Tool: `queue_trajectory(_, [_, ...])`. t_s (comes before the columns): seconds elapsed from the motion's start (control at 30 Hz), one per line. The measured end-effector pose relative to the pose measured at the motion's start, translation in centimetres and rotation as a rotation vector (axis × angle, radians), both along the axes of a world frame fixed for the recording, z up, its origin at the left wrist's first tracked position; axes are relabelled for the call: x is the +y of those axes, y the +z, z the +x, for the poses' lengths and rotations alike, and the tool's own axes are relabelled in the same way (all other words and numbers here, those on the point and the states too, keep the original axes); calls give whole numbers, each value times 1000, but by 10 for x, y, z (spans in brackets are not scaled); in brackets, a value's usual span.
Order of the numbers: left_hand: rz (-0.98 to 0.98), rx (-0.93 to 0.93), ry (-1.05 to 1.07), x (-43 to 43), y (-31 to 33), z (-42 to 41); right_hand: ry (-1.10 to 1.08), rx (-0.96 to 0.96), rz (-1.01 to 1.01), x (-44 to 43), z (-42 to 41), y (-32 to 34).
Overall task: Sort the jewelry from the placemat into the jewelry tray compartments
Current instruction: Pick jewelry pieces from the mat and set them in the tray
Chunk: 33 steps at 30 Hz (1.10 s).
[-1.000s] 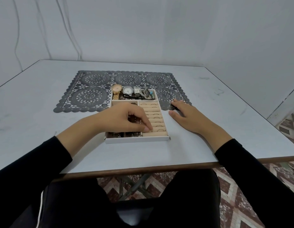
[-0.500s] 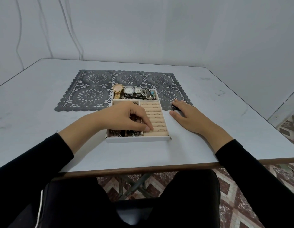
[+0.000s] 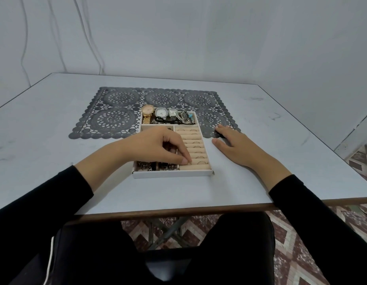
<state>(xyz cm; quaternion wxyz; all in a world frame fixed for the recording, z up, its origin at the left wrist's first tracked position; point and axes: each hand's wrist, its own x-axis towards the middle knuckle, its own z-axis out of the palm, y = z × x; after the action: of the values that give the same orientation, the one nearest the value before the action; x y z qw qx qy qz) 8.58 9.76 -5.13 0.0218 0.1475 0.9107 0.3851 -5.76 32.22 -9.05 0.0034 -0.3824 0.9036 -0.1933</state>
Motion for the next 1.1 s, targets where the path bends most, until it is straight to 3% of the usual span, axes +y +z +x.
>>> queue_trajectory(0.37, [21,50,69,4,-2,5,-16,-46,-64,0,7,7])
queue_trajectory(0.5, [141,266,202,-1,-8,9,-41,-111,-170,-2,10,8])
queue_trajectory(0.6, [103,456,390,-7,-11,9,-37,-145,-228,-9,12,9])
queue_trajectory(0.67, [114,489,515,-12,-15,11,-19,-158,-227,-15,15,10])
queue_trajectory(0.73, [138,422,618,-17,-20,14,-6,-171,-213,-22,16,9])
queue_trajectory(0.83, [-36,331,687,-30,-24,16,8,-181,-203,-30,17,8])
queue_trajectory(1.1, [-261,6,660,-51,-33,16,32,-183,-206,-37,25,13])
